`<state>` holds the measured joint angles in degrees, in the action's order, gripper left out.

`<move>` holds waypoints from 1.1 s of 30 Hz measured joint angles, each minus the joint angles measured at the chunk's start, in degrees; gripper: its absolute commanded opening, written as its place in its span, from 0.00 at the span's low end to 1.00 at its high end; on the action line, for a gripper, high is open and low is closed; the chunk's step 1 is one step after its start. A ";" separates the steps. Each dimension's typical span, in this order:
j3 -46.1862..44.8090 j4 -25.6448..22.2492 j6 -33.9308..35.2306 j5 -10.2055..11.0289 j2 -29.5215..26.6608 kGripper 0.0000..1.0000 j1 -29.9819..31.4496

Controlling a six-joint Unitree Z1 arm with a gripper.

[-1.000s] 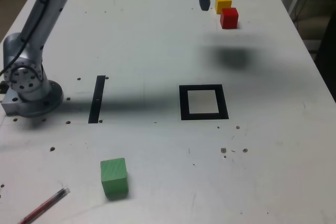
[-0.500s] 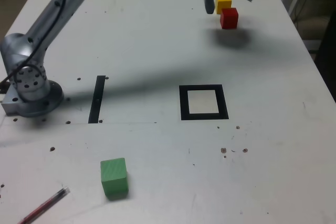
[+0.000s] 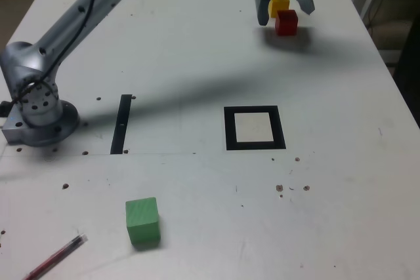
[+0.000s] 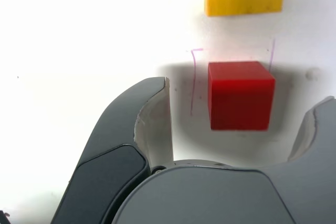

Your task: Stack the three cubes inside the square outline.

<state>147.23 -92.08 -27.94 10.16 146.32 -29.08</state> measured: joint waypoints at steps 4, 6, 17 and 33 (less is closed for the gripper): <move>0.00 0.34 -0.01 0.02 0.50 0.78 0.02; 0.00 0.51 -0.01 0.02 0.82 0.74 0.02; -0.32 2.48 -0.02 0.19 1.37 0.56 0.32; -1.91 4.67 -0.02 0.16 1.20 0.28 0.36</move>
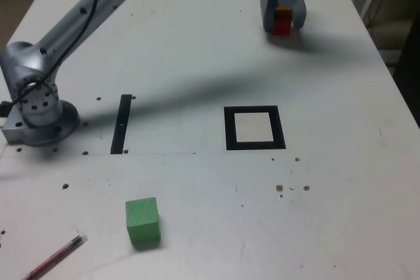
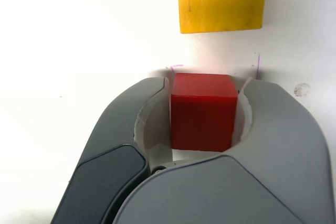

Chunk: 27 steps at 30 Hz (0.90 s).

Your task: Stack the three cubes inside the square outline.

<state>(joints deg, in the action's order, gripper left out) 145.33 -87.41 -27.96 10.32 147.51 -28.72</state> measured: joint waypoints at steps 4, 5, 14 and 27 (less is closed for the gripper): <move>-0.14 0.05 0.00 0.12 -0.27 0.27 0.32; -0.16 -0.01 0.00 0.23 -0.35 0.26 0.49; -2.43 -4.52 0.22 -0.21 -8.45 0.26 4.30; -20.96 -1.70 10.33 -1.38 -19.38 0.26 16.76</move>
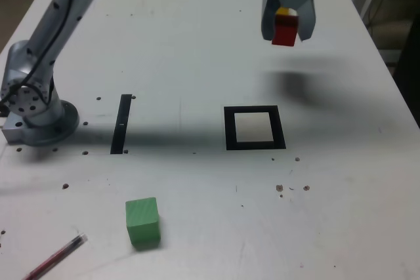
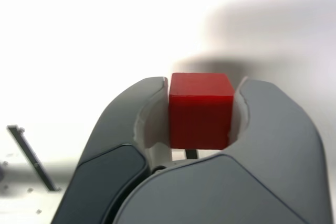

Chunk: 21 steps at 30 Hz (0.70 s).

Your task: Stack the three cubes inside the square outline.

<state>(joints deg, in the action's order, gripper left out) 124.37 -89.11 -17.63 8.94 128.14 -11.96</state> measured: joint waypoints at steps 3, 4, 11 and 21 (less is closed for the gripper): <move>-6.04 4.04 3.83 -0.42 -4.03 0.26 2.38; -7.99 5.86 4.92 -0.89 -5.35 0.26 3.37; -21.83 15.04 10.63 -4.87 -14.31 0.26 7.84; -41.14 22.80 15.10 -5.59 -14.75 0.26 13.36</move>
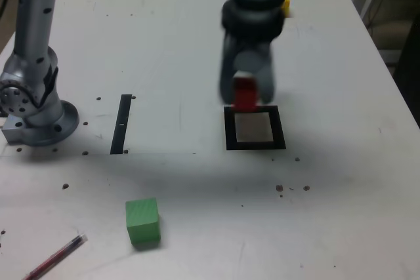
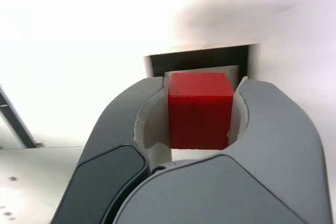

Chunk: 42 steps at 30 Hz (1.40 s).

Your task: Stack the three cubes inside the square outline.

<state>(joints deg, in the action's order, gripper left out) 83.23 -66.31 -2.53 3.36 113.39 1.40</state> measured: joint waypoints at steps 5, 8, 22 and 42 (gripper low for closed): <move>-0.95 1.15 1.92 1.13 0.22 0.26 2.22; -0.88 1.25 3.16 1.59 0.21 0.26 3.52; -2.00 6.06 6.79 1.92 1.56 0.26 4.38; -3.98 7.83 7.00 2.85 1.93 0.94 4.62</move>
<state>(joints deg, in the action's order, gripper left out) 79.25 -58.48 4.47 6.21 115.32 6.03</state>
